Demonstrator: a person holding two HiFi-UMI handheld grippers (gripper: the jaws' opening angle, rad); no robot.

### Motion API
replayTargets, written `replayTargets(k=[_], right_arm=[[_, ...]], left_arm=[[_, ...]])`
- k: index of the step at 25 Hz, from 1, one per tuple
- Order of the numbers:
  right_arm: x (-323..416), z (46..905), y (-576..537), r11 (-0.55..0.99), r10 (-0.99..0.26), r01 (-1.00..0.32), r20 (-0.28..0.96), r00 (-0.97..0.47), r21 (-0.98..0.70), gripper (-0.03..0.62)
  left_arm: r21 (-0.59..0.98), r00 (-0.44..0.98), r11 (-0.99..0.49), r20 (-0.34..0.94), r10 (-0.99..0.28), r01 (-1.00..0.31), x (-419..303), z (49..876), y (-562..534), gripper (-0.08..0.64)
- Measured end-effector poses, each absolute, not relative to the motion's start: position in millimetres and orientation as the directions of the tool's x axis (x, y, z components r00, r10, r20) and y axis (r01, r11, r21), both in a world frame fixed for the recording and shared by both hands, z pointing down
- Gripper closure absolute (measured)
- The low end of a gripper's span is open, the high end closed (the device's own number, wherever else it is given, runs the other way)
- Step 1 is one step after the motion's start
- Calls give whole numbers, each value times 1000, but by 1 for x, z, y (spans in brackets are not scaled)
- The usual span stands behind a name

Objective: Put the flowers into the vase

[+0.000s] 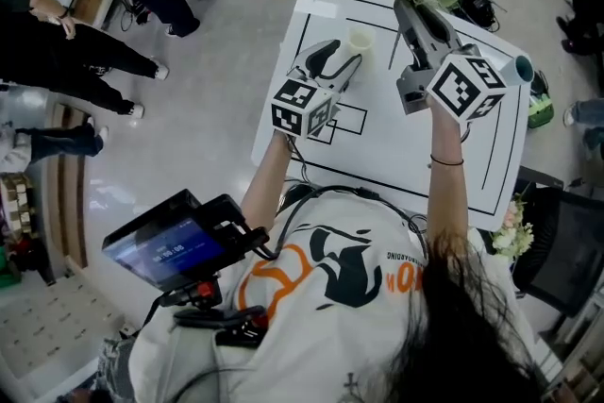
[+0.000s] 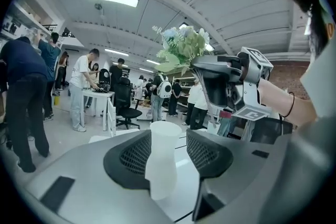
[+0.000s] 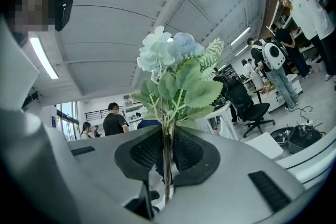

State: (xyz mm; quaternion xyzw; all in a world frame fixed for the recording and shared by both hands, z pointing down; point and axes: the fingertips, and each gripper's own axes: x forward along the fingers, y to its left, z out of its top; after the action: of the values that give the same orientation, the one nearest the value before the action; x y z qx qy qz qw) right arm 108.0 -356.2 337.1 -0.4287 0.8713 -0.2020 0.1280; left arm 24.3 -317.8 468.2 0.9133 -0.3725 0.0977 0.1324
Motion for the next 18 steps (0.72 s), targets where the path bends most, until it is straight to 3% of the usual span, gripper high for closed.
replayTargets(k=[5,14,18], right_arm=[[93,320,-367,602,-779,-673,-130,-614,-430,531],[77,324,-384,645,-759,-636,-254,-600,-424,535],[67,339,-389,650,-755,-643,-250,-607,-404,537]], left_arm=[[161,715,-711,335,-613,-685,31,483,-326,321],[154,691,-695,380,-614,-702,40,497,-336,321],[161,684,-684,382,-621,-711,37,497,-339,321]])
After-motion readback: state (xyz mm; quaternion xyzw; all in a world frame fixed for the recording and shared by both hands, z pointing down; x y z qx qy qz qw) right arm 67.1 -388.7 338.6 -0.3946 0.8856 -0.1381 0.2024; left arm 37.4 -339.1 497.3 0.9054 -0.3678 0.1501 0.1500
